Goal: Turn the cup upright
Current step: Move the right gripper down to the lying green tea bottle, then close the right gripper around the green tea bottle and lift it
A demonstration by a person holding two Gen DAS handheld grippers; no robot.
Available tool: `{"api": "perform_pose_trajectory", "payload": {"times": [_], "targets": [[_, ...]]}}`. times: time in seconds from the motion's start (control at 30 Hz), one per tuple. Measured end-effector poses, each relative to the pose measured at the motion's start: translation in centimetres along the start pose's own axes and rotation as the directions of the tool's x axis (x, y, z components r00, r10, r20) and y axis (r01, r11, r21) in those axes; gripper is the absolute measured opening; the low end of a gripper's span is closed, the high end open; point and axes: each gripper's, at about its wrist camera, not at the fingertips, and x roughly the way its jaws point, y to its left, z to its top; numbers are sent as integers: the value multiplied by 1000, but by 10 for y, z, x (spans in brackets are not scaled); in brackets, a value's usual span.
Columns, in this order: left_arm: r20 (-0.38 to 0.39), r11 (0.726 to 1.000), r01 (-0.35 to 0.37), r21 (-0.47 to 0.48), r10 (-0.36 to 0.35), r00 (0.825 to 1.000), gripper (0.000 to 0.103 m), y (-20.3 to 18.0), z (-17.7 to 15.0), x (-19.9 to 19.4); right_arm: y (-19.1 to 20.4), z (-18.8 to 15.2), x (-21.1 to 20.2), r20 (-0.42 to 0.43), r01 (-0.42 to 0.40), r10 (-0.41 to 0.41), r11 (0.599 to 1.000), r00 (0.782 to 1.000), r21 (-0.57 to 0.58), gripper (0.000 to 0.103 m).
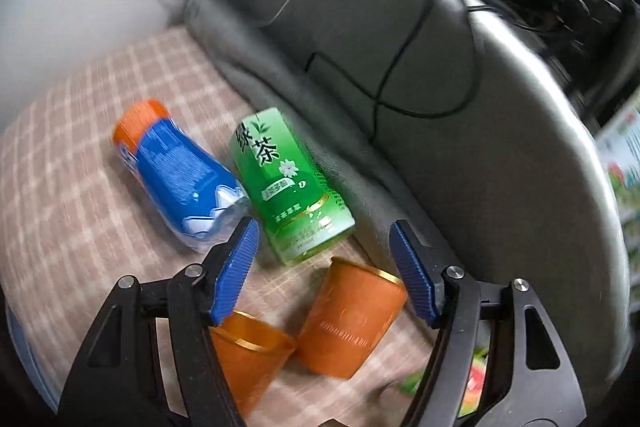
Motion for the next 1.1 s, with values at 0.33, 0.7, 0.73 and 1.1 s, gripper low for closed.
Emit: {"api": "perform_pose_trajectory", "payload": {"times": [0.33, 0.7, 0.73, 1.1], "targets": [[-22, 999, -30, -43, 29, 999, 102, 16, 3, 14, 15, 28, 46, -137, -97, 62, 960, 989, -261, 71], [-31, 996, -64, -65, 62, 998, 102, 28, 5, 21, 31, 42, 102, -238, -138, 52, 923, 970, -360, 70], [-32, 996, -65, -66, 63, 997, 102, 28, 5, 22, 33, 44, 107, -241, -139, 52, 922, 969, -361, 70], [-22, 995, -71, -69, 69, 997, 102, 32, 5, 17, 44, 42, 130, -219, -108, 32, 932, 975, -345, 68]]}}
